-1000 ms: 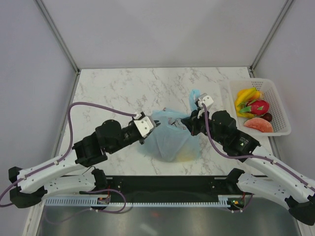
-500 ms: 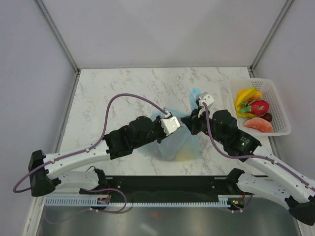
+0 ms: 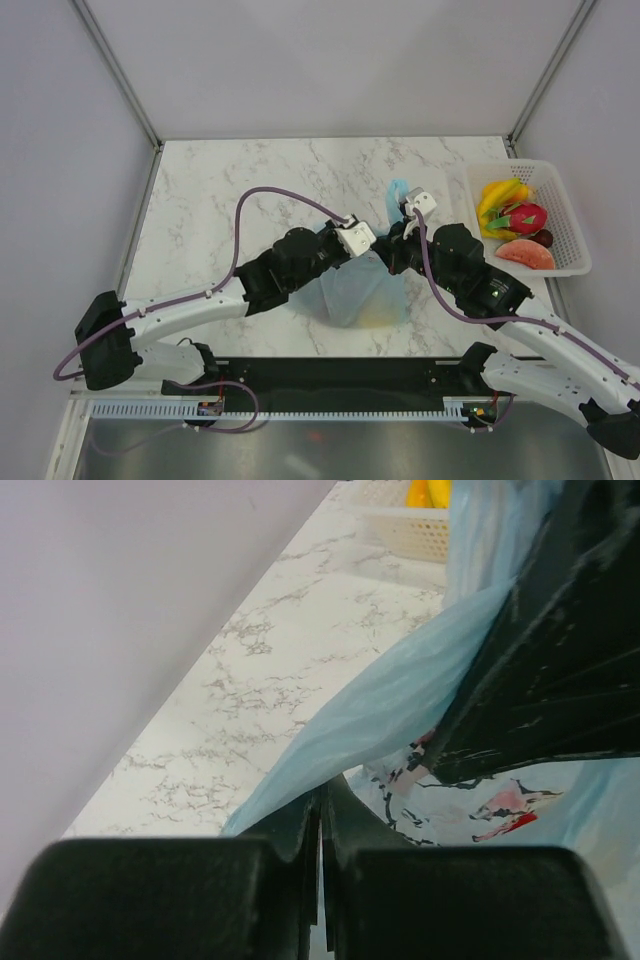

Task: Place the fake fruits into the plastic bag and tie a complex knot
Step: Adjust the plastic bag at the center of the board.

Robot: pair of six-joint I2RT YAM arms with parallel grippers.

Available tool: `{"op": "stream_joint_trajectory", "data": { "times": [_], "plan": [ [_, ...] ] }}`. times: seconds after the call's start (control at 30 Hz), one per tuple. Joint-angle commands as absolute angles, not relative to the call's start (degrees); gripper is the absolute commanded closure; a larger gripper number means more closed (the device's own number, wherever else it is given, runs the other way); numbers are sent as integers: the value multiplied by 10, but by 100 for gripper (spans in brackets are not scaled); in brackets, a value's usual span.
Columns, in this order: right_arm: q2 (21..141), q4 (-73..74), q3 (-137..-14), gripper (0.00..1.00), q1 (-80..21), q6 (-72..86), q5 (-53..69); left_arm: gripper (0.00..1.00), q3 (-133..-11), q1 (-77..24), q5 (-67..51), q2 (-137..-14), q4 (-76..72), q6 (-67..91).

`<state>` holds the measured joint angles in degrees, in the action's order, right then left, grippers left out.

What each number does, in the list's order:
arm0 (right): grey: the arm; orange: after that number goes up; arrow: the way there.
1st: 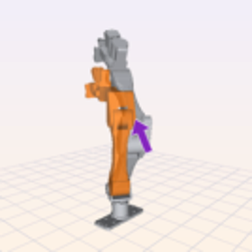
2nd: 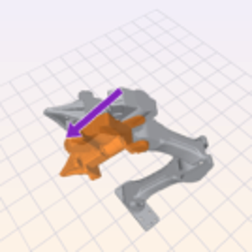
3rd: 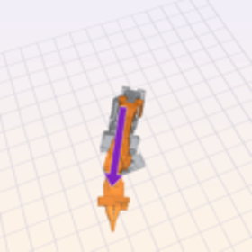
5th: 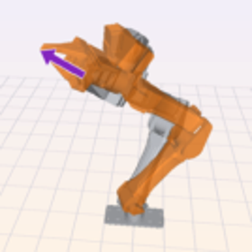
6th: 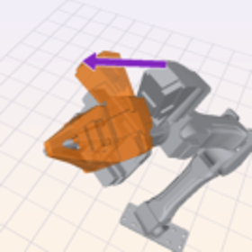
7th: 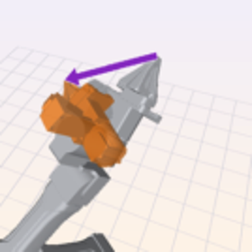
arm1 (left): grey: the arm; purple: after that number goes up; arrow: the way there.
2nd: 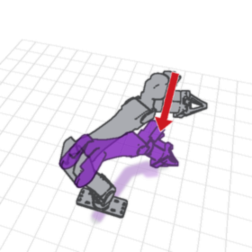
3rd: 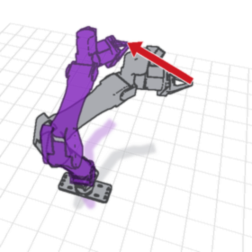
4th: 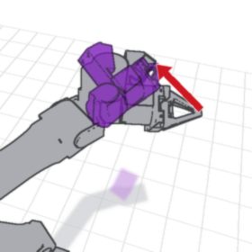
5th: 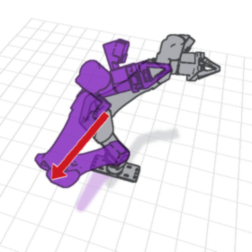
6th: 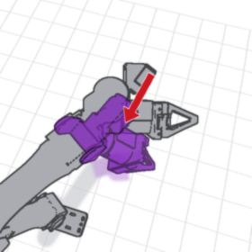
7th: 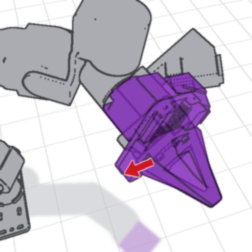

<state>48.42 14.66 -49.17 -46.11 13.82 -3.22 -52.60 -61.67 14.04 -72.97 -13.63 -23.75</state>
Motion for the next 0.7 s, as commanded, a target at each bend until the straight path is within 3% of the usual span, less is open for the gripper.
{"op": "stream_joint_trajectory", "data": {
  "times": [0.0,0.4,0.67],
  "plan": [
    [473,129,-521,100,-460,144,-25,98,-518,-592,99,-739,-216,-255],
    [474,134,-525,100,-460,132,-35,98,-469,-494,-155,-754,-294,-232],
    [478,134,-524,100,-460,128,-33,98,-496,-482,-252,-789,-300,-247]
  ]
}}
